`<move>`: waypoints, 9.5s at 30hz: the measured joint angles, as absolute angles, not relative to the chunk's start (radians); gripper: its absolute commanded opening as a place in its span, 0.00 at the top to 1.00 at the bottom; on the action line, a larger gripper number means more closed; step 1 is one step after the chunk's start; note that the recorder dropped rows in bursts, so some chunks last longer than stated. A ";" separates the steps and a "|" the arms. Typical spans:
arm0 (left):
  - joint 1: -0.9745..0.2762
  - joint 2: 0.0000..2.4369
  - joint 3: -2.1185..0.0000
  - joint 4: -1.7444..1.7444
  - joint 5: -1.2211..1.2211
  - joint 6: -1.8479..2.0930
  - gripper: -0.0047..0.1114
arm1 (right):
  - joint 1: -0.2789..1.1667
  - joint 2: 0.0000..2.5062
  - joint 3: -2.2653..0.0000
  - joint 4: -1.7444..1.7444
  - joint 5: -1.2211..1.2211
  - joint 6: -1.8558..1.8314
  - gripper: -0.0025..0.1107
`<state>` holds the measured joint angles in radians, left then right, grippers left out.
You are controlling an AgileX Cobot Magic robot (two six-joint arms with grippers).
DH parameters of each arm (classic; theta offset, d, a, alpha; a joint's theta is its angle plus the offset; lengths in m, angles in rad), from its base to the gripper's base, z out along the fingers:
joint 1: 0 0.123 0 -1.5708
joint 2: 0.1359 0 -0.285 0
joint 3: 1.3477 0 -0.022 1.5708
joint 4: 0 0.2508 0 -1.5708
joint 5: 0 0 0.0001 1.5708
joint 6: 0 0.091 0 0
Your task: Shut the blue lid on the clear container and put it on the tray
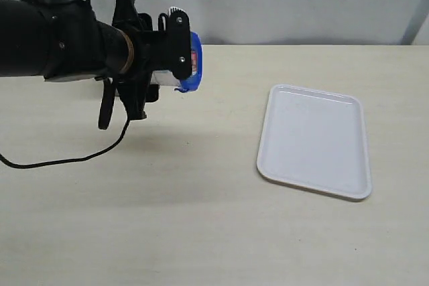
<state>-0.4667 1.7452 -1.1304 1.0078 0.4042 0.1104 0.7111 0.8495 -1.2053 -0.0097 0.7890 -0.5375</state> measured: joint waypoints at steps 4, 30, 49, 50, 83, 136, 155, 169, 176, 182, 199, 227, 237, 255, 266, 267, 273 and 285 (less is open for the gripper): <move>-0.517 1.745 -1.130 1.117 0.494 0.113 0.96 | 0.711 0.798 -1.168 -0.010 0.735 -0.537 0.82; -0.561 1.745 -1.130 1.494 0.551 0.113 0.96 | 0.711 0.723 -1.141 -0.010 0.673 -0.512 0.82; -0.561 1.745 -1.130 1.496 0.371 -0.228 0.96 | 0.711 0.723 -1.141 -0.010 0.671 -0.512 0.82; -0.561 1.745 -1.130 1.496 0.335 -0.276 0.96 | 0.711 0.723 -1.141 -0.010 0.671 -0.512 0.82; -0.230 2.026 -1.133 1.176 -1.024 -0.834 0.96 | 0.711 0.723 -1.132 -0.010 0.649 -0.506 0.82; -0.069 2.337 -1.138 1.091 -1.222 -0.520 0.96 | 0.711 0.723 -1.091 -0.012 0.585 -0.489 0.82; -0.280 2.267 -1.306 1.021 -1.195 -0.590 0.96 | 0.711 0.723 -1.091 -0.043 0.585 -0.451 0.82; -0.488 2.418 -1.636 0.884 -1.052 -0.729 0.96 | 0.711 0.723 -1.091 -0.136 0.585 -0.351 0.82; -0.514 2.553 -1.692 0.886 -1.001 -0.731 0.96 | 0.711 0.723 -1.091 -0.136 0.583 -0.350 0.82; -0.514 2.571 -1.705 0.952 -0.931 -0.731 0.96 | 0.711 0.723 -1.091 -0.136 0.581 -0.350 0.82; -0.514 2.571 -1.708 0.974 -0.929 -0.748 0.67 | 0.711 0.723 -1.091 -0.136 0.577 -0.349 0.82; -0.512 2.571 -1.708 0.996 -0.953 -0.780 0.05 | 0.711 0.723 -1.091 -0.136 0.577 -0.349 0.82; -0.486 2.571 -1.708 1.061 -0.971 -0.782 0.05 | 0.711 0.723 -1.091 -0.136 0.577 -0.349 0.82; -0.328 2.571 -1.708 1.402 -1.190 -0.965 0.05 | 0.711 0.723 -1.091 -0.136 0.577 -0.349 0.82; -0.210 2.522 -1.708 1.719 -1.208 -1.133 0.05 | 0.711 0.723 -1.091 -0.136 0.577 -0.349 0.82; -0.210 2.509 -1.708 1.731 -1.210 -1.153 0.05 | 0.711 0.723 -1.091 -0.136 0.577 -0.349 0.82; -0.203 2.432 -1.708 1.746 -1.214 -1.254 0.05 | 0.711 0.723 -1.091 -0.136 0.577 -0.349 0.82; -0.177 2.227 -1.708 1.746 -1.216 -1.450 0.05 | 0.711 0.723 -1.091 -0.136 0.577 -0.349 0.82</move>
<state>-0.1766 2.2268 -1.7085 1.7458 -1.2161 -1.4497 0.7111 0.7230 -1.0911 -0.1356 0.5774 -0.3490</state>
